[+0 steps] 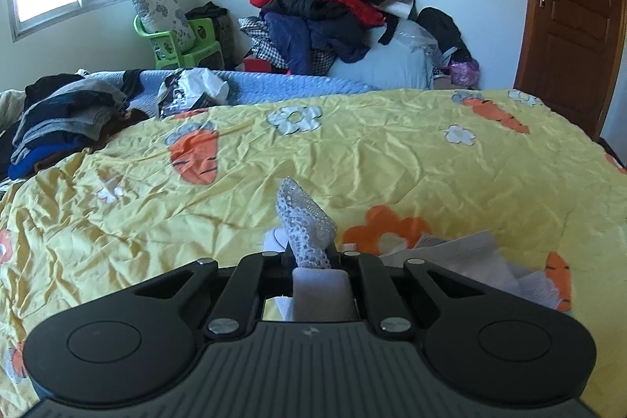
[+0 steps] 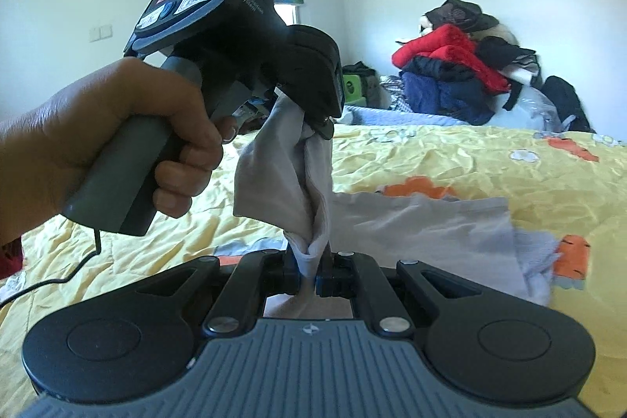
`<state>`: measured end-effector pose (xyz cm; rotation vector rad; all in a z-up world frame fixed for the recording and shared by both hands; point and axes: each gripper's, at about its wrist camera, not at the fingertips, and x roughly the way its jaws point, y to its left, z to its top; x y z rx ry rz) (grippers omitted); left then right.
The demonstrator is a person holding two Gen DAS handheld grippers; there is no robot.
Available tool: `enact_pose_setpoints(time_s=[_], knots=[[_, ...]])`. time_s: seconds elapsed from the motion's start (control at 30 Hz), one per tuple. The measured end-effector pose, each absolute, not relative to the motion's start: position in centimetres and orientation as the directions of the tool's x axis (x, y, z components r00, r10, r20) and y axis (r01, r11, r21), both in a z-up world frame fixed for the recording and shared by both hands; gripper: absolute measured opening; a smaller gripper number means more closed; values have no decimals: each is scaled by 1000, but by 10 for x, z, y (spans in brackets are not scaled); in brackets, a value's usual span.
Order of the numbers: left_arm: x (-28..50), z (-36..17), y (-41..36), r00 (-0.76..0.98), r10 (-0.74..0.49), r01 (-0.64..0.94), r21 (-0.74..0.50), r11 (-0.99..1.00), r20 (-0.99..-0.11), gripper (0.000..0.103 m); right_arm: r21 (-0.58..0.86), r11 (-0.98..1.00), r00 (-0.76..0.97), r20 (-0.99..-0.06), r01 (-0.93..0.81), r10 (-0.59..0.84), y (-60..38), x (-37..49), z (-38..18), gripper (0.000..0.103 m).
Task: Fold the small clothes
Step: 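Lift the folded shirt off the bedspread with both tools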
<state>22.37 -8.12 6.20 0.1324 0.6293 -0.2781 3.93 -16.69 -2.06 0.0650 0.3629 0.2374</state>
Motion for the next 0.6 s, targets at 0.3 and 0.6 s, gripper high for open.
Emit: enact_pose_setpoints(time_s=[0.3, 0.6], knots=[[219, 61, -121, 767, -243, 337, 51, 940, -594, 9, 143, 975, 919, -335, -170, 209, -197, 32, -21, 7], [219, 47, -163, 740, -265, 380, 59, 923, -618, 9, 205, 971, 919, -345, -123, 190, -230, 29, -28, 8]])
